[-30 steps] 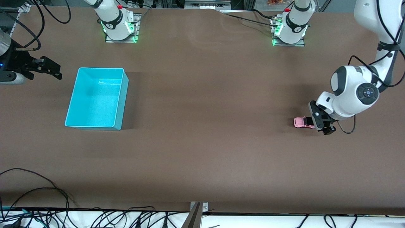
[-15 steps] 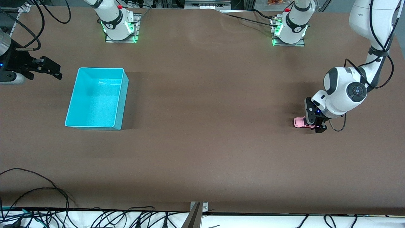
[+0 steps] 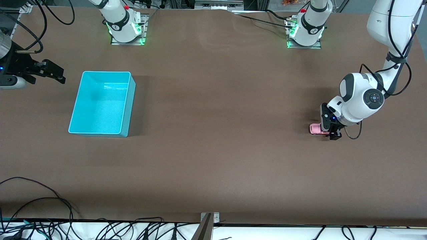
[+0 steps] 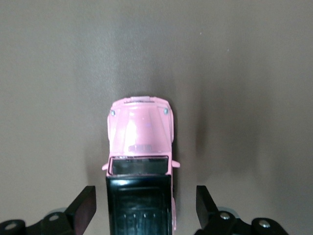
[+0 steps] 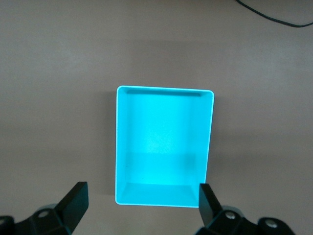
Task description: Wind and store pink jeep toy
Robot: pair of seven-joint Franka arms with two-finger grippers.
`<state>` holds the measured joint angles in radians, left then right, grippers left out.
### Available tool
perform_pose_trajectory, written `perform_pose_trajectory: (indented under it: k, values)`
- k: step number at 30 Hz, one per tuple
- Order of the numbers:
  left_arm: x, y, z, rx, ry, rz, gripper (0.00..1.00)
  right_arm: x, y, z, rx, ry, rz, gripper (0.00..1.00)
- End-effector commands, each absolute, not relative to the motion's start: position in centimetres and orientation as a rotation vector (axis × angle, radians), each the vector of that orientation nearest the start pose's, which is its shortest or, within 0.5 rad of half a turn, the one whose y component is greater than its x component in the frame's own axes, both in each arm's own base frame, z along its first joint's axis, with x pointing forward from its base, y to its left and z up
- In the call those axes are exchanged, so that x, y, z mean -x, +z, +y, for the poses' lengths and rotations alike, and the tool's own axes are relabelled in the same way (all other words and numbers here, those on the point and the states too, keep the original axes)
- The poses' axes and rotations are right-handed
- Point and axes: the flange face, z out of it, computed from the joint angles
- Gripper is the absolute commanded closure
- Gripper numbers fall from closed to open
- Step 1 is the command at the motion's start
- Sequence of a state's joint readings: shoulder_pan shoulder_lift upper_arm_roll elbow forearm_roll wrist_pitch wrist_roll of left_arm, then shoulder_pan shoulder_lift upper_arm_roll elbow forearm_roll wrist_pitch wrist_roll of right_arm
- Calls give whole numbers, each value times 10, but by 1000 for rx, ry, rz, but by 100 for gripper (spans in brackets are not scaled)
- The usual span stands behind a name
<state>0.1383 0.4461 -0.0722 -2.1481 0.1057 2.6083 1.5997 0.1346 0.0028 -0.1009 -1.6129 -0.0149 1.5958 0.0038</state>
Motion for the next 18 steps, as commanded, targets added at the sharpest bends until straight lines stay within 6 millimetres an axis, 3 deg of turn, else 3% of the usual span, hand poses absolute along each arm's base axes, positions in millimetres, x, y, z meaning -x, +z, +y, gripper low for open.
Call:
perform_pose_trajectory:
  k: [1, 3, 7, 11, 18]
  values:
    - [-573, 195, 37, 2101, 11, 2275, 37, -553, 610, 16, 3162, 34, -61, 0]
    - [-573, 194, 37, 2100, 12, 2277, 56, -553, 610, 16, 3162, 34, -61, 0]
    - [-573, 194, 34, 2097, 15, 2284, 81, -553, 610, 16, 3162, 34, -61, 0]
    - [-576, 196, 32, 2092, 13, 2285, 91, -553, 610, 16, 3162, 34, -61, 0]
    - [-575, 194, 32, 2097, 14, 2284, 91, -553, 610, 17, 3162, 34, -64, 0]
